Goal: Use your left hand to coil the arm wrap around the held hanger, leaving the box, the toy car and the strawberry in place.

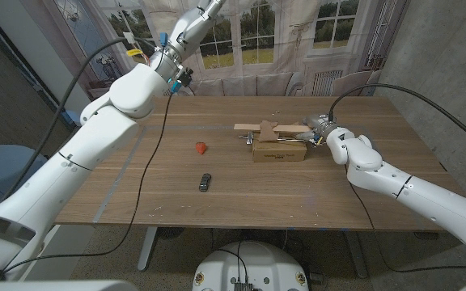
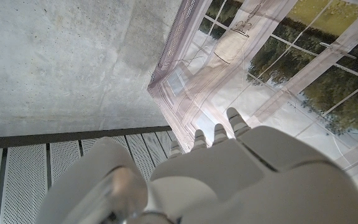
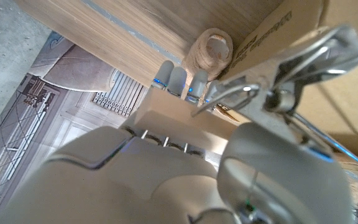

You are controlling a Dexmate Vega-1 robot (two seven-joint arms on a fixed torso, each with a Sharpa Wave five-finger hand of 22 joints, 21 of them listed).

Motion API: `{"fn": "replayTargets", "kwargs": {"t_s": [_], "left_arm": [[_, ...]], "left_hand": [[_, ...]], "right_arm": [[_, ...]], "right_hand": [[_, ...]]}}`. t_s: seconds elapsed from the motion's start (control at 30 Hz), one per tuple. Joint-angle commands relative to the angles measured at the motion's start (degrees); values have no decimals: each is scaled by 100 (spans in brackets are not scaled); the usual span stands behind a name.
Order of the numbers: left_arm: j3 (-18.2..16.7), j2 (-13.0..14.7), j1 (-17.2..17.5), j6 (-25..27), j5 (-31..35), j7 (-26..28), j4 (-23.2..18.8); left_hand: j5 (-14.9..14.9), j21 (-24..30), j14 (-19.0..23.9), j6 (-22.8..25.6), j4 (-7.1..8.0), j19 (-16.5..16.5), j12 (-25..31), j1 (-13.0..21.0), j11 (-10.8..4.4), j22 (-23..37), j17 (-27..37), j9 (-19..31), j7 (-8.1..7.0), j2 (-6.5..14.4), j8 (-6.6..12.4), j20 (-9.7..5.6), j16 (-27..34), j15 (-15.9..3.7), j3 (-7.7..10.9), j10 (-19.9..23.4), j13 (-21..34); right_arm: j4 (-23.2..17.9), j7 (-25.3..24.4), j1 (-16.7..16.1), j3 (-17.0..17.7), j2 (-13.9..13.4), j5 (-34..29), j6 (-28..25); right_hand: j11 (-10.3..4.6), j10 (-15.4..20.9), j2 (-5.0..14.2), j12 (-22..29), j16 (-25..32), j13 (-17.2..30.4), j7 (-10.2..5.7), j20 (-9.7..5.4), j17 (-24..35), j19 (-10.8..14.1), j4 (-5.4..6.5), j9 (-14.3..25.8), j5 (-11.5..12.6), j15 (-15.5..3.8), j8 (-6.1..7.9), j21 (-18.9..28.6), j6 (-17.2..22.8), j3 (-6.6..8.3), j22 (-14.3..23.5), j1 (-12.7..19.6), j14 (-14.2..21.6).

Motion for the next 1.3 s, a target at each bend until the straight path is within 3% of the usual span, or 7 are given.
{"fn": "replayTargets", "kwargs": {"t_s": [0.03, 0.2, 0.37, 0.63, 0.7, 0.97, 1.3], "left_arm": [[-17, 47, 10, 100, -52, -6, -94], [-19, 77, 9, 126, -56, -21, -126], [-34, 88, 28, 171, -55, 15, -163], [-39, 115, 31, 256, -65, 32, -216], [-38, 112, 30, 251, -78, 26, -211], [-47, 104, 59, 202, -123, 17, -192], [-41, 97, 142, 160, -233, -21, -148]], "left_hand": [[46, -19, -1132, -901, 7, -1827, 1, -24, 25, 12, -3, -2, -36, 9, -3, 41, -24, -59, -23, -1013, 2], [50, -27, -1127, -909, 3, -1820, -8, -24, 18, 12, -3, -2, -34, 8, -7, 40, -28, -67, -29, -1028, -5], [54, -33, -1126, -932, -1, -1813, -13, -23, 16, 12, -4, -2, -30, 6, -15, 39, -32, -70, -34, -1036, -11], [65, -41, -1113, -959, -10, -1791, -21, -18, 18, 13, -4, -1, -21, 4, -23, 37, -35, -75, -44, -1047, -20], [68, -43, -1111, -962, -13, -1787, -20, -16, 18, 13, -4, -1, -26, 5, -24, 37, -36, -75, -45, -1042, -22], [77, -51, -1111, -967, -19, -1774, -21, -10, 17, 13, -4, -1, -29, 7, -23, 37, -42, -74, -50, -1038, -29], [90, -49, -1083, -929, -25, -1716, -10, -8, 5, 15, -4, -1, -46, 18, -6, 27, -40, -73, -58, -997, -40]], "right_arm": [[-43, 178, -22, 207, -57, 388, 27], [-30, 192, -33, 319, -91, 705, 110], [43, 215, -59, 525, -112, 1321, 308], [292, 243, -158, 945, -56, 2623, 706], [369, 268, -152, 999, -40, 2917, 775], [702, -256, -528, 1610, 91, 4410, 1522], [1012, -1088, -921, 2039, 332, 5429, 2874]], "right_hand": [[132, -663, -26, -550, -1463, -722, 66, -512, -1164, -153, 32, -282, 452, -869, -524, -480, -404, -723, 42, -276, -523], [240, -1338, -110, -1274, -2368, -1355, 138, -383, -1807, -393, 24, -472, 466, -696, -826, -861, -518, -1451, 19, -664, -1098], [442, -1584, -325, -1675, -2661, -1666, 250, 44, -2092, -450, -3, -531, 181, -413, -1099, -1069, -871, -1847, 20, -990, -1329], [825, -1940, -268, -2248, -3118, -2130, 163, 679, -2488, -881, -62, -596, -328, 20, -1614, -1516, -1404, -1852, 32, -1376, -1832], [831, -2104, -190, -2456, -3306, -2308, -29, 753, -2623, -1073, -21, -622, -483, 128, -1920, -1698, -1754, -1830, 34, -1595, -2089], [478, -2735, 56, -3119, -3921, -2839, -414, 821, -3088, -1677, -37, -641, -700, 107, -2674, -2319, -2380, -1740, 13, -1860, -2890], [469, -2751, 342, -3233, -4074, -2971, -294, 749, -3247, -1731, -24, -635, -723, 59, -2798, -2458, -2348, -1639, 13, -1837, -3031]]}}
